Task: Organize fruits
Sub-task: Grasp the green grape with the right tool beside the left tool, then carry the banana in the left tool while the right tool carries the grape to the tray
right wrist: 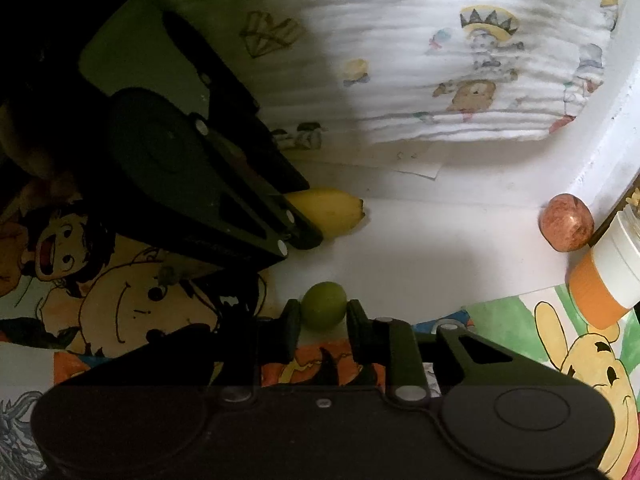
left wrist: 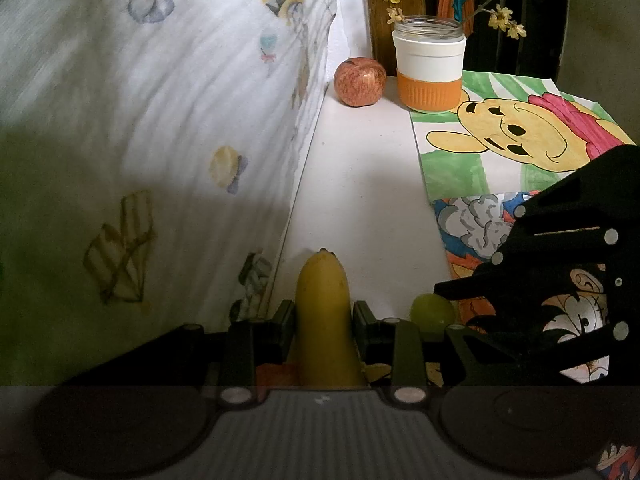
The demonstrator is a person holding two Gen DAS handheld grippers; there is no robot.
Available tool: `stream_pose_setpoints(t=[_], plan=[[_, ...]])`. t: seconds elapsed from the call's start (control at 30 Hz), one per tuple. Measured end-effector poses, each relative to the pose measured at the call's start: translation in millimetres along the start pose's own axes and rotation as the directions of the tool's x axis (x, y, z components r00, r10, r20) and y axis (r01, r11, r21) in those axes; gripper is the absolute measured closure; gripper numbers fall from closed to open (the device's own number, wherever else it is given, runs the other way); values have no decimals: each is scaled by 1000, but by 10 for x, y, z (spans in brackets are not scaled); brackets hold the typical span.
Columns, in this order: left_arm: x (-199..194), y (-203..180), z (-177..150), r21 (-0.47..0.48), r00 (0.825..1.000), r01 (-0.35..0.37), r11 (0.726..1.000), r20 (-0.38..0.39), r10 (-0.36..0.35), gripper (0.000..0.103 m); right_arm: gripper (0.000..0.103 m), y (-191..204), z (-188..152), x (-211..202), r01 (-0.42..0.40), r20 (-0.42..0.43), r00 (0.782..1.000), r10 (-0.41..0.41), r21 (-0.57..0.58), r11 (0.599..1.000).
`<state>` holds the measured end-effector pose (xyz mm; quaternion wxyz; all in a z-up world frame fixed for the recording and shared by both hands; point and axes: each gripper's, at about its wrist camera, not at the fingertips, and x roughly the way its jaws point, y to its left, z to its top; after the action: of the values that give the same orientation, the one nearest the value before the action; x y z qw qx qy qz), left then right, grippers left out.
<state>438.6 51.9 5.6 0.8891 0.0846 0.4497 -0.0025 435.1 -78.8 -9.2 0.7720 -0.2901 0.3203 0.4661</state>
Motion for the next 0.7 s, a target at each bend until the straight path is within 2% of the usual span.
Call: stream_pose_setpoints(t=[0.17,0.37,0.7], plan=[[-14,-2,-2,-11,1000,0,1000,4,0,69,77,40,-78,-87,6,-3,1000,-6,14,1000],[-79,42,-65,-60,999,38,997,-16,-39,69,77,92,-168,-325,2,0,1000,-2,60,998],[-362,92,-390,-105,994,98,990,-39,-103,69,77,435,-396,-563,-47,-22,999,49,83,995]])
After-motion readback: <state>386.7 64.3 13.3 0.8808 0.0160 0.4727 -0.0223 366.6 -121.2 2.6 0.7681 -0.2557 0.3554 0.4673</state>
